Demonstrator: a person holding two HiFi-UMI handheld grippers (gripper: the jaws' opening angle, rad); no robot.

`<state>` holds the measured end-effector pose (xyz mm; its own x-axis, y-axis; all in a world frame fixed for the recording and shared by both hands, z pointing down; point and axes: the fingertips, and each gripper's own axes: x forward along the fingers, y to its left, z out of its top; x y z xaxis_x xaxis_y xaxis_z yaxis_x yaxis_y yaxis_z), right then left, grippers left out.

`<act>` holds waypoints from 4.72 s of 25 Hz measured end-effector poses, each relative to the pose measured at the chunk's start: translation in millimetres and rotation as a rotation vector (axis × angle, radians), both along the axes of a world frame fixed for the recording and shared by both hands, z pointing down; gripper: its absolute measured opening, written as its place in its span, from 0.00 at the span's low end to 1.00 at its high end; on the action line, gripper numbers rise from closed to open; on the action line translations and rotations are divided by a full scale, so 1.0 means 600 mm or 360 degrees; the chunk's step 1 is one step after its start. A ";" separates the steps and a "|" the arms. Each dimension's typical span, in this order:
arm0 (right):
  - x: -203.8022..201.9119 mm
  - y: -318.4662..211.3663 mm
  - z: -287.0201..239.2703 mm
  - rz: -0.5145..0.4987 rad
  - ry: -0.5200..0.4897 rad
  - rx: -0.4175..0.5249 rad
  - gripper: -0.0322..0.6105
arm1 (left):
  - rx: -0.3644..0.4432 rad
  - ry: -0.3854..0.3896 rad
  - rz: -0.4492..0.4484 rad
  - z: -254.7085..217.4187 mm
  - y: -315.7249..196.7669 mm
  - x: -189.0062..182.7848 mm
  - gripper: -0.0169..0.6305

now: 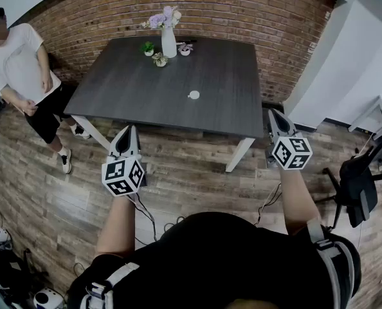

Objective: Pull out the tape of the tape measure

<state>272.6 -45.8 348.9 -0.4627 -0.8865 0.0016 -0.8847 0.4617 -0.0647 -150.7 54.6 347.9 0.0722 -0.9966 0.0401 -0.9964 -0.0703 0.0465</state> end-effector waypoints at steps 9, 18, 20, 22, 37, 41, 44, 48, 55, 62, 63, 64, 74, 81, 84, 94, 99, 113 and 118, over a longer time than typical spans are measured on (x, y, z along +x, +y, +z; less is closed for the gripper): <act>-0.018 -0.002 0.003 -0.0018 -0.0024 -0.0012 0.04 | 0.0004 -0.0004 0.0030 0.003 -0.009 -0.011 0.04; -0.111 -0.003 0.031 -0.0060 0.0033 -0.0058 0.05 | -0.0031 -0.0023 0.0122 0.010 -0.013 -0.052 0.04; -0.141 -0.006 0.046 -0.0082 0.0054 -0.0078 0.05 | -0.0053 -0.0022 0.0144 0.022 -0.017 -0.064 0.04; -0.172 -0.004 0.066 -0.0126 0.0077 -0.0107 0.06 | -0.0080 -0.0018 0.0160 0.040 -0.020 -0.072 0.04; -0.313 -0.209 0.240 -0.0562 0.0321 -0.0433 0.38 | -0.0227 -0.0026 0.0081 0.103 -0.160 -0.071 0.04; -0.365 -0.294 0.310 -0.0761 0.0504 -0.0538 0.42 | -0.0253 -0.0050 0.0018 0.101 -0.221 -0.063 0.04; -0.401 -0.351 0.352 -0.0887 0.0613 -0.0595 0.43 | -0.0287 -0.0069 -0.0034 0.102 -0.251 -0.058 0.04; -0.432 -0.404 0.402 -0.1015 0.0731 -0.0661 0.43 | -0.0352 -0.0074 -0.0126 0.114 -0.272 -0.061 0.04; -0.455 -0.441 0.455 -0.1154 0.0858 -0.0725 0.45 | -0.0417 -0.0066 -0.0220 0.126 -0.298 -0.061 0.04; -0.465 -0.447 0.467 -0.1181 0.0943 -0.0742 0.44 | -0.0414 -0.0074 -0.0152 0.129 -0.326 -0.047 0.04; -0.466 -0.446 0.469 -0.1178 0.0965 -0.0741 0.44 | -0.0409 -0.0074 -0.0137 0.129 -0.329 -0.046 0.04; -0.466 -0.445 0.471 -0.1174 0.0983 -0.0743 0.43 | -0.0404 -0.0074 -0.0121 0.129 -0.332 -0.046 0.04; -0.467 -0.437 0.476 -0.1067 0.1044 -0.0851 0.37 | -0.0354 -0.0068 0.0086 0.117 -0.363 -0.062 0.04; -0.470 -0.442 0.337 -0.0922 0.0794 -0.0646 0.36 | -0.0208 -0.0061 0.0268 0.080 -0.409 -0.044 0.04; -0.474 -0.429 0.228 -0.0896 0.0590 -0.0498 0.36 | -0.0142 -0.0104 0.0369 0.056 -0.432 -0.023 0.04; -0.477 -0.350 -0.007 -0.0896 0.0354 -0.0167 0.36 | 0.0023 -0.0410 0.0845 -0.024 -0.473 0.094 0.04; -0.478 -0.325 -0.039 -0.0904 0.0375 -0.0104 0.36 | 0.0107 -0.0409 0.0978 -0.053 -0.475 0.123 0.05; -0.487 -0.301 -0.058 -0.0984 0.0483 -0.0033 0.36 | 0.0136 -0.0508 0.1187 -0.069 -0.449 0.157 0.16; -0.494 -0.291 -0.058 -0.1041 0.0552 0.0016 0.36 | 0.0116 -0.0564 0.1239 -0.067 -0.439 0.166 0.16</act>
<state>-24.0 -220.4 313.9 -0.8709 -0.4306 0.2370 -0.3974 0.9006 0.1759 -50.8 -208.8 307.5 0.7319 -0.6695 0.1273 -0.6182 -0.7308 -0.2893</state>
